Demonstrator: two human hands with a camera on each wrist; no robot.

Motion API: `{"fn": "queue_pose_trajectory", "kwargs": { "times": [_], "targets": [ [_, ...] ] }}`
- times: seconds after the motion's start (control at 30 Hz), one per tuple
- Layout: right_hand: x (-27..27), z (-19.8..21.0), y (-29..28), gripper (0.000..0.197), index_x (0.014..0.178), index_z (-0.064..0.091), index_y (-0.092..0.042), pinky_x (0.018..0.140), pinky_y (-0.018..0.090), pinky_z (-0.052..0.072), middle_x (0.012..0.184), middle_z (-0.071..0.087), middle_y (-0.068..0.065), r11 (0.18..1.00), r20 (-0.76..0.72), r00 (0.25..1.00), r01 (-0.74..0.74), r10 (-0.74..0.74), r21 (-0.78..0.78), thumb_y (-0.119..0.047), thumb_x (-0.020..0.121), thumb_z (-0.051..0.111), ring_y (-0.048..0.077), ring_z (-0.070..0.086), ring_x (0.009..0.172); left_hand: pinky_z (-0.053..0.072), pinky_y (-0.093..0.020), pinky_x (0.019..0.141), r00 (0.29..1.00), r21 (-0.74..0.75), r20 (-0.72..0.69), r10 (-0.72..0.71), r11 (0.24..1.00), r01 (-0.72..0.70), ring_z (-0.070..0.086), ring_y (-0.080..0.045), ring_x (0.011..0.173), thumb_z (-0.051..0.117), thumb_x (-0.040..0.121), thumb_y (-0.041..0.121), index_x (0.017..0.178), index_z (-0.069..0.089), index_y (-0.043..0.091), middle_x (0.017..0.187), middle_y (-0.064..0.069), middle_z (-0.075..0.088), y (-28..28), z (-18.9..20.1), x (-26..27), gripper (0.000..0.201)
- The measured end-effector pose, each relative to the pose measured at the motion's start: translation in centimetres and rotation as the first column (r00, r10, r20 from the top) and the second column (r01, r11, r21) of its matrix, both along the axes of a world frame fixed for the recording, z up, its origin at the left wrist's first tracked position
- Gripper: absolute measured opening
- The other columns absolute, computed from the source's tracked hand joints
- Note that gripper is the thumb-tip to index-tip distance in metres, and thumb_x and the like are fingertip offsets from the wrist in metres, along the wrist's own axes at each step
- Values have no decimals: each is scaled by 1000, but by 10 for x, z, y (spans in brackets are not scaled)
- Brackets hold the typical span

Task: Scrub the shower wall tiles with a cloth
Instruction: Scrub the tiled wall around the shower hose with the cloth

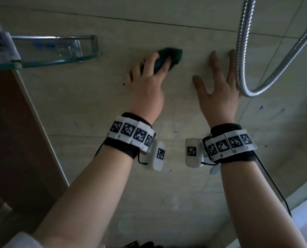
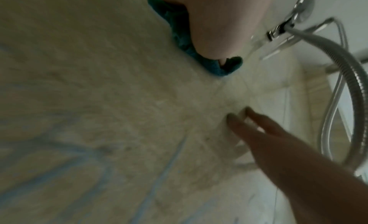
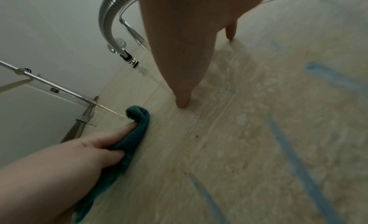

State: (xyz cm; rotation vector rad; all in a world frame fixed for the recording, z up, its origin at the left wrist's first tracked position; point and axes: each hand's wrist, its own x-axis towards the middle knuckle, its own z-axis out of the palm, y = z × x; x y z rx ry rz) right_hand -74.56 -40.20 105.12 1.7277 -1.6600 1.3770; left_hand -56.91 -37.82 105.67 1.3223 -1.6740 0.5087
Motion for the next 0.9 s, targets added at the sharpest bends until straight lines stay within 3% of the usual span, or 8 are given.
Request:
{"fn": "queue_pose_trajectory", "kwargs": {
  "times": [0.13,0.27,0.37,0.5,0.63,0.73,0.8,0.9],
  "targets": [
    [-11,0,-1,62,149,27,-36,115,40,7,160,13,3,1000,7,1000,-6,6,-6,-57,93,44,27,7,146,38,-54,91,1000,-52,24,-7,999,8,44,-39,116,47,78,-6,134,56,23,141,-8,47,-9,-5,-18,64],
    [-13,-4,-6,61,149,28,-35,114,34,0,160,13,-1,999,14,999,-28,28,-18,-57,94,41,23,3,146,45,-44,76,986,-115,166,-5,993,25,38,-29,105,32,77,5,122,66,25,130,-3,49,-16,-73,-32,59],
    [-16,-7,-14,68,151,24,-33,106,17,-21,159,9,-9,1000,19,1000,-2,2,-3,-62,92,39,14,0,145,45,-39,73,969,-45,247,13,999,-2,39,-27,105,30,73,9,118,67,30,128,3,39,-8,-120,-36,62],
    [-20,-10,-21,77,152,20,-30,97,9,-27,158,7,-15,1000,39,999,4,-4,5,-70,87,36,4,-2,141,41,-38,74,965,-63,260,37,998,-21,40,-26,103,31,75,7,121,66,31,129,3,39,-6,-112,-34,62],
    [-22,-8,-16,64,148,31,-33,114,28,1,157,20,-4,995,-39,999,14,-18,-103,-61,92,42,23,12,144,42,-48,81,996,-129,84,16,992,-5,42,-34,107,39,77,-3,126,62,23,134,-7,50,-12,-48,-32,60],
    [-28,-6,-10,53,143,39,-33,111,49,22,153,32,8,976,-49,998,-40,30,-213,-48,93,52,36,27,139,39,-50,84,998,-131,22,57,990,-54,48,-38,109,33,75,-2,129,60,25,136,-8,52,-16,-10,-38,66],
    [-34,-6,-8,54,141,38,-33,109,57,24,152,33,10,974,-11,998,-62,62,-216,-45,91,56,37,27,139,39,-50,86,998,-133,3,70,989,-69,45,-36,112,27,76,3,129,59,26,138,-6,50,-19,-6,-46,66],
    [-45,-8,-9,57,145,38,-34,113,52,16,157,22,4,994,-34,999,-7,3,-112,-50,91,49,30,17,144,43,-51,85,998,-154,57,36,988,-27,35,-31,112,29,77,4,129,59,24,137,-6,48,-23,-36,-57,64]
  ]
}}
